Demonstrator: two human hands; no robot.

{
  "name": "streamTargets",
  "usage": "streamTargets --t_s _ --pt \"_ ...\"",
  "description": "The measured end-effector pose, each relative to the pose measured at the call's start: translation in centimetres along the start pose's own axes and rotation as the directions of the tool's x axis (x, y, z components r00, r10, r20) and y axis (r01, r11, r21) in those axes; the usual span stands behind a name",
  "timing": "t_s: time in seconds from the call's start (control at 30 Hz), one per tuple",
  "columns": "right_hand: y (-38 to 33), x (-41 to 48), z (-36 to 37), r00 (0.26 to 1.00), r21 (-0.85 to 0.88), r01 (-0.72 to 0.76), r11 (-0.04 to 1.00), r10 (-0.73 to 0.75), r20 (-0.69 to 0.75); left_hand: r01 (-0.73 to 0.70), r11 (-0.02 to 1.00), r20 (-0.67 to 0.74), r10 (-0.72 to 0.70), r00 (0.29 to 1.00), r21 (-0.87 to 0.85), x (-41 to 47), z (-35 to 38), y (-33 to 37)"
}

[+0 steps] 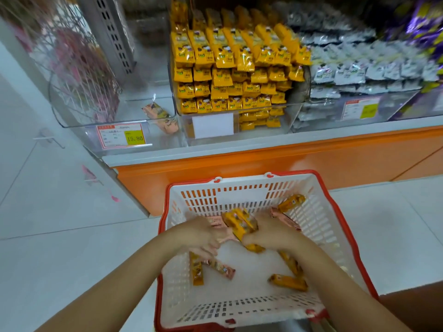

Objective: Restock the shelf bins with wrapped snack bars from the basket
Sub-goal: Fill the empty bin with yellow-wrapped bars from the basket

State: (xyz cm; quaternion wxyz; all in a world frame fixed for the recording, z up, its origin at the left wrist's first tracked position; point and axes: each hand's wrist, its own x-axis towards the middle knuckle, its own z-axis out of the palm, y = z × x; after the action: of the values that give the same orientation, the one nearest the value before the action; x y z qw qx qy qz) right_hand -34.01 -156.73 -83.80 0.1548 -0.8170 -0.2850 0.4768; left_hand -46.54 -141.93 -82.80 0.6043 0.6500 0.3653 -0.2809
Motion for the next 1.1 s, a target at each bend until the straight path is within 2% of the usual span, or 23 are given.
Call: streamTargets --t_s 0.03,0.1,0.17,0.23,0.4,0.5,0.57,0.63,0.7,0.77,0.83,0.93,1.1 --pt "-1.0 -1.1 -0.3 0.988 -0.011 0.105 0.994 -0.105 -0.115 -0.055 0.992 0.000 0.056 0.998 -0.115 -0.5 0.2 0.6" --pt "-2.8 -2.8 -0.8 0.904 -0.057 0.289 0.956 -0.292 -0.311 -0.200 0.923 -0.054 0.193 0.980 -0.329 -1.5 0.3 1.9" --pt "-3.8 -3.6 -1.2 0.805 -0.103 0.414 0.904 -0.417 -0.421 -0.343 0.808 -0.124 0.325 0.938 -0.480 -2.9 0.4 3.5" --pt "-4.5 -4.2 -1.7 0.715 -0.172 0.475 0.863 -0.492 -0.496 -0.447 0.710 -0.173 0.427 0.888 -0.544 -4.0 0.0 4.7" --pt "-6.0 -5.0 -2.8 0.442 -0.262 0.619 0.740 -0.604 -0.664 -0.577 0.550 -0.256 0.552 0.793 -0.603 -6.3 -1.4 7.5" --pt "-7.4 -5.6 -4.1 0.281 -0.338 0.609 0.718 -0.593 -0.755 -0.664 0.524 -0.283 0.630 0.723 -0.533 -7.6 -1.8 9.4" --pt "-8.7 -6.6 -5.8 0.204 -0.343 0.622 0.704 -0.569 -0.797 -0.729 0.528 -0.330 0.660 0.675 -0.436 -8.9 -2.1 11.1" --pt "-10.4 -7.4 -8.0 0.178 -0.302 0.654 0.694 -0.529 -0.829 -0.797 0.536 -0.402 0.689 0.604 -0.278 -10.3 -3.1 12.9" --pt "-12.4 -7.6 -10.8 0.186 -0.261 0.653 0.711 -0.484 -0.855 -0.837 0.543 -0.506 0.707 0.494 -0.058 -11.6 -4.5 14.5" --pt "-14.7 -7.1 -13.8 0.193 -0.249 0.619 0.745 -0.451 -0.871 -0.827 0.549 -0.614 0.696 0.372 0.122 -12.4 -6.6 15.9" --pt "-17.1 -5.7 -16.7 0.226 -0.250 0.554 0.794 -0.432 -0.873 -0.794 0.561 -0.651 0.697 0.300 0.235 -12.4 -8.7 17.2" --pt "-20.6 -2.9 -20.0 0.299 -0.248 0.449 0.859 -0.405 -0.864 -0.732 0.603 -0.670 0.689 0.276 0.318 -11.7 -11.6 19.0" --pt "-24.6 0.5 -22.3 0.408 -0.173 0.319 0.932 -0.300 -0.863 -0.686 0.672 -0.699 0.632 0.336 0.278 -9.5 -14.9 21.5"
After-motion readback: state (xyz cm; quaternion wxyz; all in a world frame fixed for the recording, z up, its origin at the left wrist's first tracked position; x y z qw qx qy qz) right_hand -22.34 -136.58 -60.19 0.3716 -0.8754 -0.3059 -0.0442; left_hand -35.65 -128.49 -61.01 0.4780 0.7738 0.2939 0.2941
